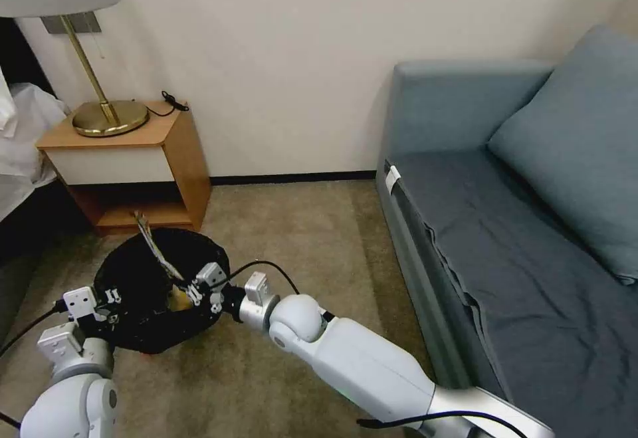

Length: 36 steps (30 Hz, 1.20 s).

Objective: Pick up the trash bin, then pick up the garbage on the floor and place it into the trash bin.

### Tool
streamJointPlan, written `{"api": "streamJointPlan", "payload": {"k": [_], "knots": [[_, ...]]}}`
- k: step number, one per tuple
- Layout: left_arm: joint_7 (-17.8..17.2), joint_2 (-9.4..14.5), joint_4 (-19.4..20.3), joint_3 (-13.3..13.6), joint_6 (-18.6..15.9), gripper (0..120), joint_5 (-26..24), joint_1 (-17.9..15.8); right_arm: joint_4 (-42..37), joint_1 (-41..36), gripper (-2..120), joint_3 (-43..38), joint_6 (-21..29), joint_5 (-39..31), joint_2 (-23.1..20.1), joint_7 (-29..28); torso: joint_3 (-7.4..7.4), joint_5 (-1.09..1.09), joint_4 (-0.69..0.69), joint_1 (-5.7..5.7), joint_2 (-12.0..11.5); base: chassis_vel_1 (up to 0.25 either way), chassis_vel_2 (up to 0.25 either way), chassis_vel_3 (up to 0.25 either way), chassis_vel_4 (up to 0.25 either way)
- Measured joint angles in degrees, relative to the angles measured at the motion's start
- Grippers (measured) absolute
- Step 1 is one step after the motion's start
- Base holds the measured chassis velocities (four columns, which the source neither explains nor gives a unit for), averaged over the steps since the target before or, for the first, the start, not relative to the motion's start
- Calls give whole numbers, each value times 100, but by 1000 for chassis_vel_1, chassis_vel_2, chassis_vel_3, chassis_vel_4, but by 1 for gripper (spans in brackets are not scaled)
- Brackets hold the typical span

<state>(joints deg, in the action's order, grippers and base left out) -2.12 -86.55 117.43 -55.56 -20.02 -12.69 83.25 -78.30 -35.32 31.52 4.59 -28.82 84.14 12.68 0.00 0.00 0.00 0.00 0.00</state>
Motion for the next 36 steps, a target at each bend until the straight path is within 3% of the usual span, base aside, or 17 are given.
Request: {"api": "streamJointPlan", "payload": {"k": [6, 13, 19, 24, 31, 35, 36], "knots": [[-3, -37, 0, 29, 0, 3, 55, -34, 116, -53, 36, 13, -68, 220, 17, -136, 0, 0, 0, 0, 1, 0, 0, 0, 0], [-19, -38, -40, 14, 0, 3, 55, -42, 74, -50, 57, -234, -104, 256, 53, -193, 0, 0, 0, 0, 0, 0, 0, 0, 0], [-89, 10, -109, -104, 0, 3, -96, -43, -19, -57, 79, -930, -111, 281, 50, -267, 0, 0, 0, 0, 1, 0, 0, 0, 0], [-167, 99, -216, -366, -2, 3, -428, -32, 423, -23, 98, -1717, -265, 989, -123, -362, 0, 1, 0, 0, 0, 0, 0, 0, 0], [-533, 122, -280, -615, -50, 3, -1045, -76, 1366, -221, 100, -2146, -677, 1816, -140, -403, 0, 1, 0, 0, 0, 0, 0, 0, 0], [-890, 174, -277, -720, -232, 3, -1917, -58, 1864, -442, 100, -2605, -720, 2140, -33, -468, 0, 1, 0, 0, 0, 0, 0, 0, 0], [-890, 174, -277, -720, -232, 3, -1917, -58, 1864, -442, 100, -2605, -720, 2140, -33, -468, 0, 1, 0, 0, 0, 0, 0, 0, 0]]}}
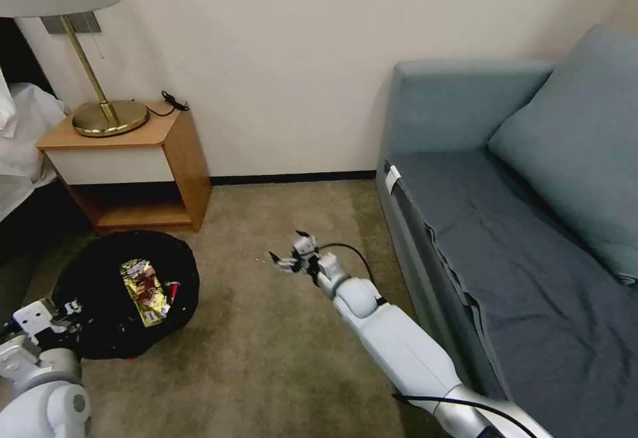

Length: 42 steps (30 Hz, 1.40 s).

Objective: Pick up the trash bin, then pick up the garbage on the floor and place it into the trash bin.

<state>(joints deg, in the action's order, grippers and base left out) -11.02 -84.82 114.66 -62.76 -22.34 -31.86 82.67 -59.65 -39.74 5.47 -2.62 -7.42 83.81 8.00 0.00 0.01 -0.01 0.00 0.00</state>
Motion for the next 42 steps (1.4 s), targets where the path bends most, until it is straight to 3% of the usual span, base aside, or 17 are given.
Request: {"api": "streamJointPlan", "payload": {"k": [4, 9, 27, 34, 37, 39, 41, 42], "knots": [[-500, 5, -18, -19, -245, 3, -919, -17, 92, -182, 100, -292, 0, 152, 45, -34, 0, 0, 0, 0, 0, 0, 0, 0, 0], [-869, 30, -162, -27, -341, 3, -1398, -35, 61, -356, 100, -521, 2, 242, 58, -55, 0, -1, 1, 0, 0, 0, 0, 0, 0], [-1130, 122, -568, 13, -398, 3, -1670, -130, 63, -723, 100, -883, -73, 541, 186, -91, 0, -1, 1, 0, 0, 0, 0, 0, 0], [-1159, 139, -712, 67, -391, 23, -1687, -173, 19, -817, 100, -907, -121, 576, 197, -72, 0, -1, 1, 0, 0, 0, 0, 0, 0], [-1125, 137, -655, 55, -387, 37, -1441, -145, -42, -873, 100, -905, -134, 584, 199, -67, 0, 0, 0, 0, 0, 0, 0, 0, 0], [-1104, 134, -652, 48, -374, 39, -1311, -137, -48, -879, 100, -905, -136, 584, 199, -67, 0, 0, 0, 0, 0, 0, 0, 0, 0], [-832, 99, -612, -53, -123, 52, -119, -38, -81, -921, 100, -908, -174, 584, 203, -67, 0, -1, 1, 0, 0, 0, 0, 0, 0], [-790, 96, -590, -73, -86, 52, 28, -18, -84, -928, 100, -911, -182, 584, 204, -67, 0, -1, 1, 0, 0, 0, 0, 0, 0]]}}
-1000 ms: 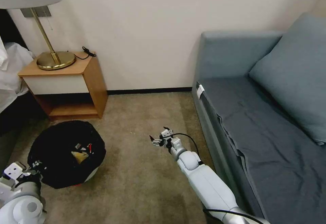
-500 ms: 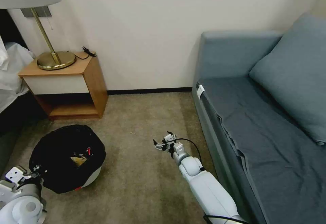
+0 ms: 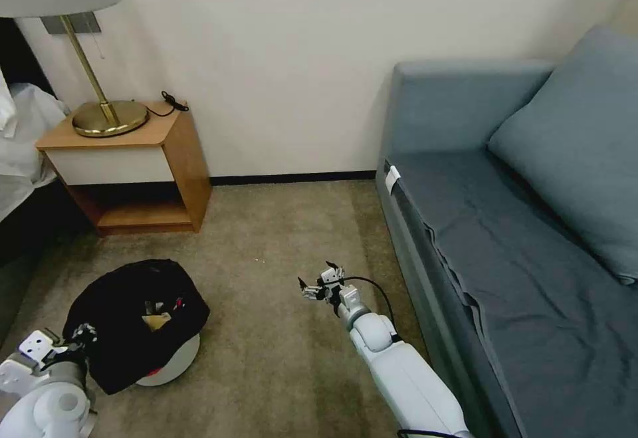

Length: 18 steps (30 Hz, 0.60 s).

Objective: Pick up the trash bin, then pick up the garbage on the floor and place it into the trash bin.

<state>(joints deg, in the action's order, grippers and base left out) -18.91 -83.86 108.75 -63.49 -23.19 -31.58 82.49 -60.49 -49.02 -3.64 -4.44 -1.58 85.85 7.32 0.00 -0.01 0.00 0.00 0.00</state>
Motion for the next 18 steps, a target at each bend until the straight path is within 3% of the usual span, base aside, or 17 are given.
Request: {"api": "streamJointPlan", "payload": {"k": [1, 5, 11, 13, 17, 18], "knots": [[0, 0, 0, 0, 0, 52, 0, 0, 0, 0, 100, 0, 0, 0, 0, 0, 0, 0, 0, 0, 0, 0, 0, 0, 0], [450, 28, 314, -175, 339, 74, 1214, 237, -26, -46, 100, -46, -80, -41, 14, -104, 0, 1, 0, 0, 0, 0, 0, 0, 0], [874, 88, 442, -205, 739, 90, 1939, 386, -81, -57, 100, -94, -154, -98, 41, -162, 0, 1, 0, 0, 0, 0, 0, 0, 0], [1304, 135, 479, -41, 1049, 99, 2445, 407, -147, -57, 100, -126, -164, -217, 94, -240, 0, 1, 0, 0, 0, 0, 0, 0, 0], [1592, 172, 436, 199, 1293, 100, 2954, 342, -220, -37, 100, -157, -154, -395, 173, -284, 0, 1, -1, 0, 0, 0, 0, 0, 0], [1697, 200, 408, 374, 1363, 100, 3134, 293, -256, -15, 100, -184, -140, -485, 228, -318, 0, 0, -1, 0, -1, 0, 0, 0, 0]]}}
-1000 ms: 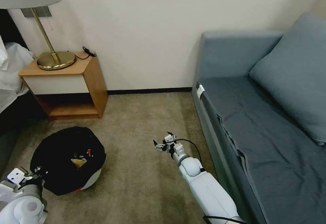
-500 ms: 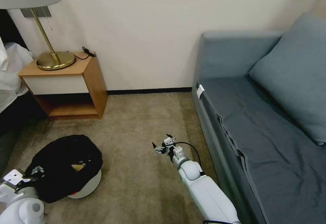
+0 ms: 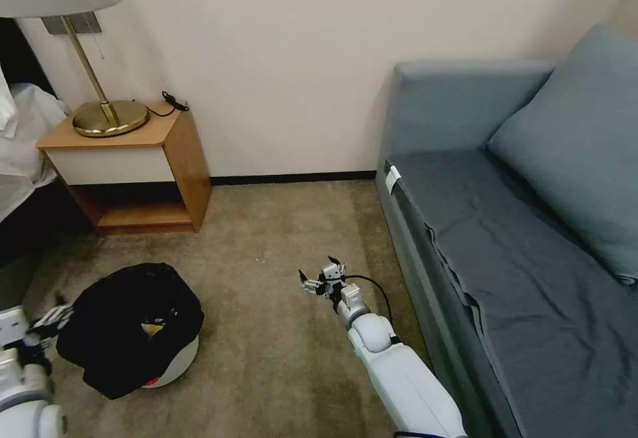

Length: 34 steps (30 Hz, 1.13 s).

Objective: Pick up the trash bin, then pick up the garbage on the floor and place it into the trash bin.

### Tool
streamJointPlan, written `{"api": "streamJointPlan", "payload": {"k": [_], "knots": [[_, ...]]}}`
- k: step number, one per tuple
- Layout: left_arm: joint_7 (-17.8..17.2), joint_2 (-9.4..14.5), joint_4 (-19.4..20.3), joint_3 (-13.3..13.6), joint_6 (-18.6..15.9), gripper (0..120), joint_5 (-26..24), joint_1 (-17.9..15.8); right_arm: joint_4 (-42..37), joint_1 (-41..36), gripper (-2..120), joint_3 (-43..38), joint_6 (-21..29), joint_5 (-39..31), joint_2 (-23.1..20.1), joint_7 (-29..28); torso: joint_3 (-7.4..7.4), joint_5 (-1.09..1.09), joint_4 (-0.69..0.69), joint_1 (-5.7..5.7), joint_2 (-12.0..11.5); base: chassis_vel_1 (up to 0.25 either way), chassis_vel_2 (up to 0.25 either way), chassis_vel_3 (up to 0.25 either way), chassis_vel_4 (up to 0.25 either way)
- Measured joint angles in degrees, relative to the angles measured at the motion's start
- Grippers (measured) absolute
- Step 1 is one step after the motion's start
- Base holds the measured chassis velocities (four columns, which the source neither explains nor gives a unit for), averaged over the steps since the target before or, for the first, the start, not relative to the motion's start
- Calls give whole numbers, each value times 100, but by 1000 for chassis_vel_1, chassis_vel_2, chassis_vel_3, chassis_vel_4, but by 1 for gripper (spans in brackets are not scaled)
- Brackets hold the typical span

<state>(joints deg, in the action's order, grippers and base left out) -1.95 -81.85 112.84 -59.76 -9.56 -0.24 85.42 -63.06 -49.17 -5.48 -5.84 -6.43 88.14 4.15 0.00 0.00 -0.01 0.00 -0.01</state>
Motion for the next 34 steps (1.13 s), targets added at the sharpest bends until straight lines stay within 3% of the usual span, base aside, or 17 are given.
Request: {"api": "streamJointPlan", "payload": {"k": [1, 7, 9, 15, 34], "knots": [[51, 23, -19, 158, 35, 100, 72, -39, -9, 26, 100, -40, 7, -62, 70, -37, 0, 0, 0, 0, 0, 0, 0, 0, 0], [73, 37, -100, 483, 46, 100, 115, -140, 28, 93, 100, -148, 14, -107, 308, -96, 0, 0, 1, 0, 0, 0, 0, 0, 0], [85, 41, -270, 715, 76, 100, 94, -244, 60, 108, 100, -184, -5, -107, 404, -98, 0, 1, 2, 0, 0, 0, 0, 0, 0], [164, 50, -638, 1026, 148, 100, -25, -442, 163, 157, 100, -356, -59, -103, 413, -58, -1, 0, 1, 0, 0, 0, 0, 0, 0], [156, 83, -768, 1096, 125, 100, -93, -506, 193, 154, 100, -472, -82, -82, 404, 11, -1, 0, 1, 0, 0, 0, 0, 0, 0]]}}
